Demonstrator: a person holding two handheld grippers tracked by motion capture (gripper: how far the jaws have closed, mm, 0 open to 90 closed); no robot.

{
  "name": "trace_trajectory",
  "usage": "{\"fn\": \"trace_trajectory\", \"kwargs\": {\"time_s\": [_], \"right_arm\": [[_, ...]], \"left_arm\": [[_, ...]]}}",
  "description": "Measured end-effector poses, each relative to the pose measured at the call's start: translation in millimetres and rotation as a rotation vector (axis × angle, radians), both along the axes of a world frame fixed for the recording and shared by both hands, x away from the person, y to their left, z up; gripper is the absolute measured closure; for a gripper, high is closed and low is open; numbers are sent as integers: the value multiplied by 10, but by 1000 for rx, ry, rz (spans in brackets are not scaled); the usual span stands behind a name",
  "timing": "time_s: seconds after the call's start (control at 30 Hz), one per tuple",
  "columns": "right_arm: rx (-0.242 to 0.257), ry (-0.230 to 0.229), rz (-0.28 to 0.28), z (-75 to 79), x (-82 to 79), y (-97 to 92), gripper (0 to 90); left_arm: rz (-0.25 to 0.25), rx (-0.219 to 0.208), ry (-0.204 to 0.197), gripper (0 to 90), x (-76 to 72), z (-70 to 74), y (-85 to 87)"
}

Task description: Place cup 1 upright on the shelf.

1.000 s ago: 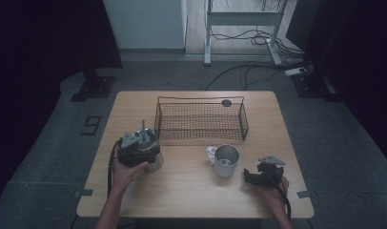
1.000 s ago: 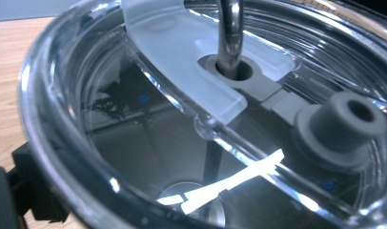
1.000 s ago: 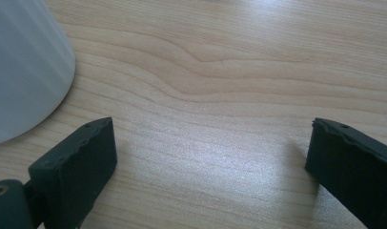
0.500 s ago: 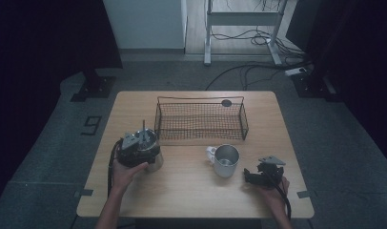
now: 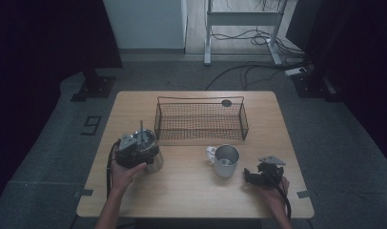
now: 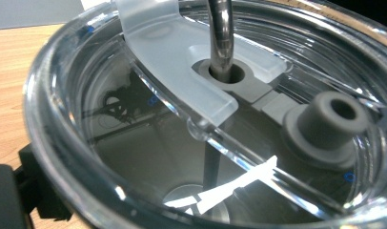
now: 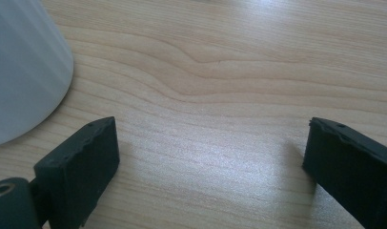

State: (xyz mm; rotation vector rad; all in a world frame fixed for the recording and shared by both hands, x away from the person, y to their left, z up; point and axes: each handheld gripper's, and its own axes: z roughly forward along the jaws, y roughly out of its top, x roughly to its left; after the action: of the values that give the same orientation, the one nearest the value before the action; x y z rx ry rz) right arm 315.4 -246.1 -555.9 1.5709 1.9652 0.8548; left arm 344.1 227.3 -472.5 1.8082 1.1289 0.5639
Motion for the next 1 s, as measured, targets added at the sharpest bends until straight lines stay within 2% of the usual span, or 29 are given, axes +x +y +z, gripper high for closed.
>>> {"fn": "trace_trajectory", "kwargs": {"time_s": [0.3, 0.63, 1.0], "right_arm": [[0, -1, -1, 0, -1, -1, 48], [1, -1, -2, 1, -1, -1, 50], [0, -1, -6, 3, -3, -2, 56]], "left_arm": [[1, -7, -21, 36, -40, 44, 16], [0, -51, -41, 36, -94, 139, 73], [0, -71, -61, 36, -131, 207, 99]]}}
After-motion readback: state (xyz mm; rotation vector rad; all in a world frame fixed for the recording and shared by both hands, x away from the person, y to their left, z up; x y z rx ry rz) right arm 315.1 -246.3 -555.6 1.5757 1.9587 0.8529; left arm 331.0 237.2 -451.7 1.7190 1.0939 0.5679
